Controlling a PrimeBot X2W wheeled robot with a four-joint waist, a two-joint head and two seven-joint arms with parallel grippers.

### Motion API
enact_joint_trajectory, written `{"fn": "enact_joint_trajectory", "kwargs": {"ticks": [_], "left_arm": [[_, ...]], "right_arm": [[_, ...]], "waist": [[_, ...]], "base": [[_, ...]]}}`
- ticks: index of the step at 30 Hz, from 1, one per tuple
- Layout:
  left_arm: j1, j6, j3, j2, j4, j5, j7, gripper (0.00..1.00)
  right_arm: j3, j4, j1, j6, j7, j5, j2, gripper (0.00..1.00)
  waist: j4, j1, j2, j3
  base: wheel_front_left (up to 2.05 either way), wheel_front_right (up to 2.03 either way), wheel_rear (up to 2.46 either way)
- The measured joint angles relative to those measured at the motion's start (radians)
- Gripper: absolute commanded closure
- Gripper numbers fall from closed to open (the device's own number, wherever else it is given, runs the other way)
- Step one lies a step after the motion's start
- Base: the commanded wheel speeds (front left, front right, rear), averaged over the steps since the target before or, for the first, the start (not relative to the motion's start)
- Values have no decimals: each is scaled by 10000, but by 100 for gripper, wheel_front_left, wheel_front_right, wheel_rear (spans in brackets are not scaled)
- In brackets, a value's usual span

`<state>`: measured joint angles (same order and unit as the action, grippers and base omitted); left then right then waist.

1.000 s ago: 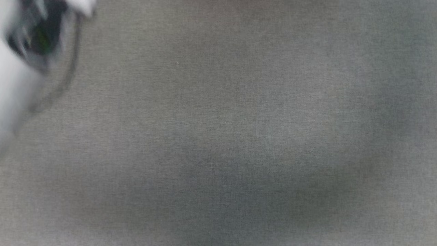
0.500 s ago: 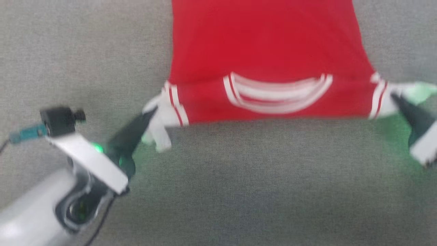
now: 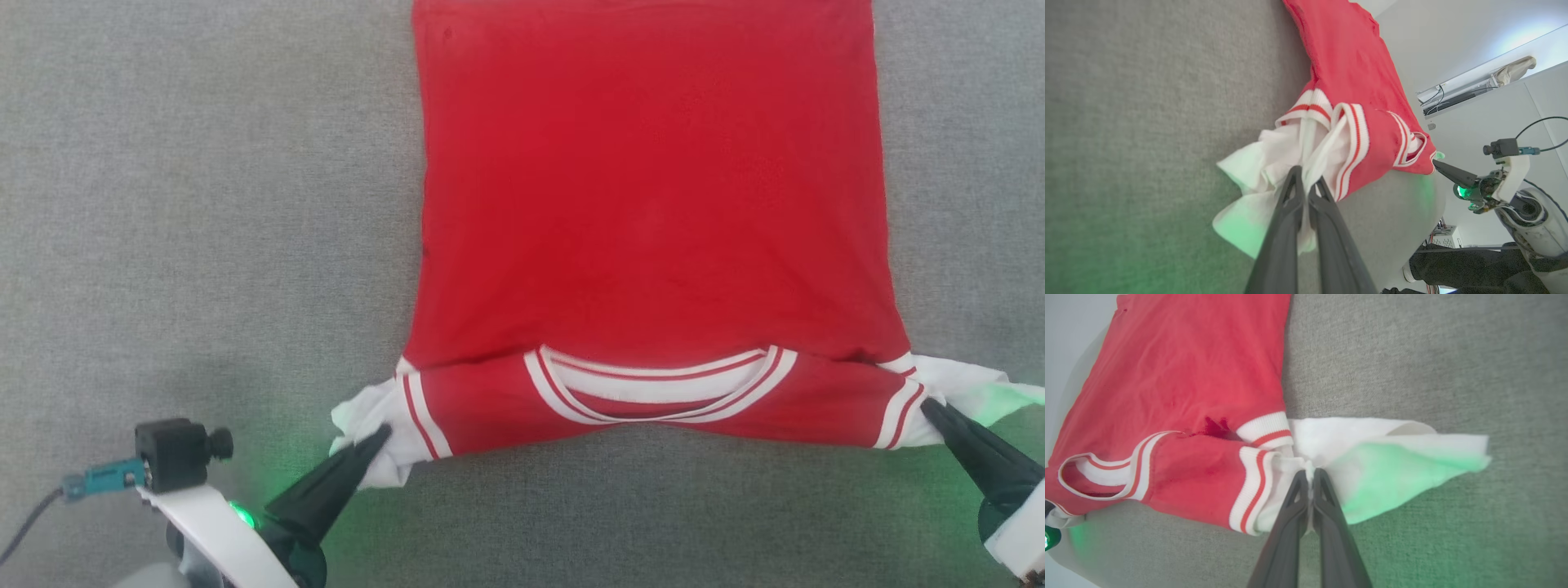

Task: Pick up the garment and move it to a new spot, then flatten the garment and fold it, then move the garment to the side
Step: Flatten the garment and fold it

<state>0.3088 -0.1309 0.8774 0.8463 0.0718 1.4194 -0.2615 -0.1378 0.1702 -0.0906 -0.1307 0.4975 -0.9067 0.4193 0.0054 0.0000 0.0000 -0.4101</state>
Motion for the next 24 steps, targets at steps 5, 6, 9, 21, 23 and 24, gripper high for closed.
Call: {"fn": "enact_joint_trajectory", "kwargs": {"ticks": [5,6,9,21,23,24], "left_arm": [[-261,0,23,-4,69,-65,0,100],[-263,0,48,-21,36,-107,0,100],[-200,0,209,-98,-217,-393,-2,100],[125,0,439,-351,-247,-1047,0,100],[246,0,518,-389,-140,-1218,0,100],[314,0,525,-405,-105,-1260,-2,100]], "right_arm": [[-345,550,-148,0,351,424,-150,100],[-391,589,-150,0,441,535,-184,100],[-357,598,-88,0,642,903,-276,63],[-1225,2117,128,0,1586,1323,192,0],[-1624,2454,450,2,1998,1241,401,0],[-1850,2537,758,0,2184,1235,546,0]], "waist": [[-41,0,0,31],[-36,0,0,47],[-18,0,0,113],[25,0,0,106],[92,0,0,38],[124,0,0,-17]], "base": [[0,0,0],[0,0,0],[0,0,0],[0,0,0],[0,0,0],[0,0,0]]}}
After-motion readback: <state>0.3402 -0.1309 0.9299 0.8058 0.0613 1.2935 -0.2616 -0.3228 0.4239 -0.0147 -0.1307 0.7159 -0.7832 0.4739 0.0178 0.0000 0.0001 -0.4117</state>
